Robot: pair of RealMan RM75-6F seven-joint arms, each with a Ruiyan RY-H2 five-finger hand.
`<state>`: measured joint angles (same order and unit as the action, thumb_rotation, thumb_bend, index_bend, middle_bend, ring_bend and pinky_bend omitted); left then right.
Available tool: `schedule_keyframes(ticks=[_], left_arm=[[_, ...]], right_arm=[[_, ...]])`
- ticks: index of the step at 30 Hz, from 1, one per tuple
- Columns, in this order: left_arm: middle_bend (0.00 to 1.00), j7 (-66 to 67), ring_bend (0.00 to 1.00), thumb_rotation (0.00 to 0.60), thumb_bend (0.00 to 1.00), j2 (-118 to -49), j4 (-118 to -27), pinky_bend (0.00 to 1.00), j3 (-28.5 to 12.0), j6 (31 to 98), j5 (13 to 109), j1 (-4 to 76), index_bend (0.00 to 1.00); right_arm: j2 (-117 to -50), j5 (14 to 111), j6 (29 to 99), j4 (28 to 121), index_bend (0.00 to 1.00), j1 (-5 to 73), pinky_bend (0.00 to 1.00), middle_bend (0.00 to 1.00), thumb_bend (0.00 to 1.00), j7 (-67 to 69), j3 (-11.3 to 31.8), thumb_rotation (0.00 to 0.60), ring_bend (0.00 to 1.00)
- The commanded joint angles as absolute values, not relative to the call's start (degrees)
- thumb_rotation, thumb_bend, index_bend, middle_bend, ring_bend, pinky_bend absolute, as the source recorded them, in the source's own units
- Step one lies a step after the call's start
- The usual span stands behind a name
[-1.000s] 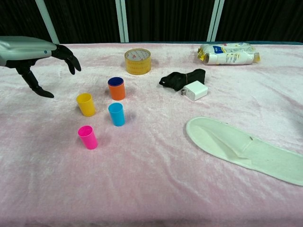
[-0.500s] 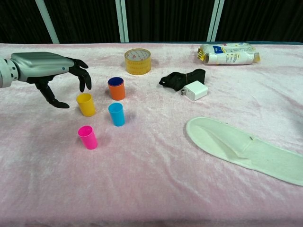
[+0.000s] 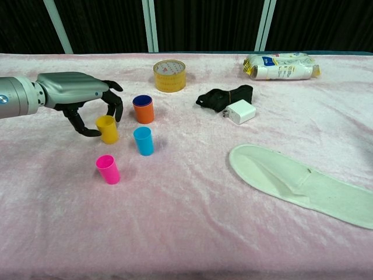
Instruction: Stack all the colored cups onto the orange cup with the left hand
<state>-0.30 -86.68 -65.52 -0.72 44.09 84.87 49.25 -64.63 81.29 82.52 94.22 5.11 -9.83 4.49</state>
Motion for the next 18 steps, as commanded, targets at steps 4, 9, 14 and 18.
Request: schedule_keyframes(ticks=[4, 9, 14, 18], left_arm=[[0.52, -0.5, 0.06, 0.600, 0.38, -87.0, -65.0, 0.17, -0.7, 44.8, 85.1, 49.1, 0.46], [0.51, -1.2, 0.06, 0.600, 0.39, -85.5, -66.0, 0.17, -1.6, 46.0, 84.6, 48.8, 0.45], [0.51, -2.4, 0.06, 0.600, 0.39, -83.6, -67.8, 0.18, -3.8, 48.1, 84.3, 49.3, 0.45], [0.50, -3.7, 0.06, 0.600, 0.39, -83.0, -68.5, 0.18, -6.1, 49.1, 83.9, 50.4, 0.45]], right_arm=[[-64.6, 81.3, 82.5, 94.1, 0.20, 5.1, 0.28, 0.10, 0.24, -9.7, 4.5, 0.600, 0.19], [-64.6, 81.4, 82.6, 94.2, 0.20, 5.1, 0.28, 0.10, 0.24, -9.6, 4.5, 0.600, 0.19], [-64.7, 81.4, 82.7, 94.2, 0.20, 5.0, 0.28, 0.10, 0.24, -9.7, 4.5, 0.600, 0.19], [-64.7, 81.3, 82.7, 94.3, 0.20, 5.0, 0.28, 0.10, 0.24, -9.8, 4.5, 0.600, 0.19]])
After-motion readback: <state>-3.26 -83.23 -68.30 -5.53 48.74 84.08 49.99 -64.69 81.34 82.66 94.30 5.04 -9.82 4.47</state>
